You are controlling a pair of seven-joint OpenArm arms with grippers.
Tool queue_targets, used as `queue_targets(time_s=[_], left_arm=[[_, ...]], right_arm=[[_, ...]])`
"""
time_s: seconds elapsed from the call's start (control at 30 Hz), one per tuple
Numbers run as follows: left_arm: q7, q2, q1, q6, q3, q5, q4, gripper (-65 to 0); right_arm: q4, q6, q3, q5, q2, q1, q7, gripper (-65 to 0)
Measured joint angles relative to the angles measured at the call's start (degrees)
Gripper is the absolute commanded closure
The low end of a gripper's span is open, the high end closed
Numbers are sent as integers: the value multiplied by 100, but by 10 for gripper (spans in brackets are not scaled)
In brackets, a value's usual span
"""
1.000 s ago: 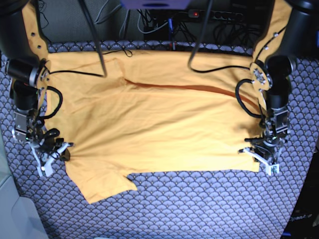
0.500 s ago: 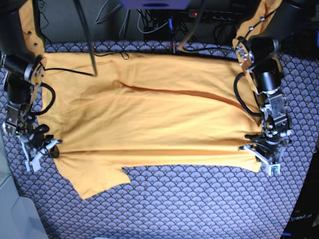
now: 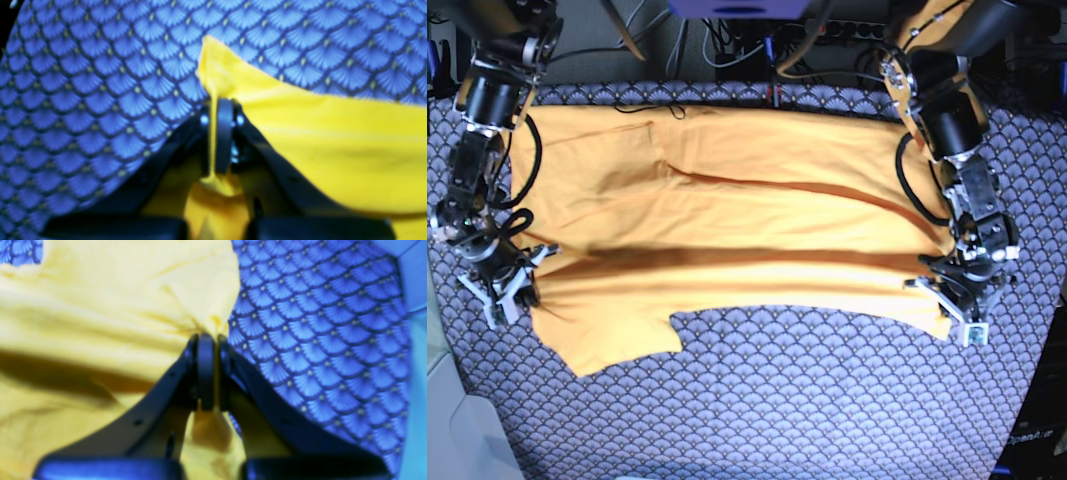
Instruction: Fold the T-shirt properly
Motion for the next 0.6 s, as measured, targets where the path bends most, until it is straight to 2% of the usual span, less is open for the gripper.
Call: queue_targets(time_s=[0.2,0.37,0.43,0.6], left_arm=[[411,280,573,-50,-11,17,1331,0],[476,308,979,-94,-4,-44,1860,0],[472,304,1209,-286,-2,-269,2076,0],[496,273,1801,-273,-4,-741,2487,0]], right_arm=[[1097,2,210,28,-214,-442,-459,0],[1714,4,557,4,-476,-844,-763,0],[1873,4,562,28,-496,-1010,-761,0],[2374,7,739,11,-713,-1543,-789,0]])
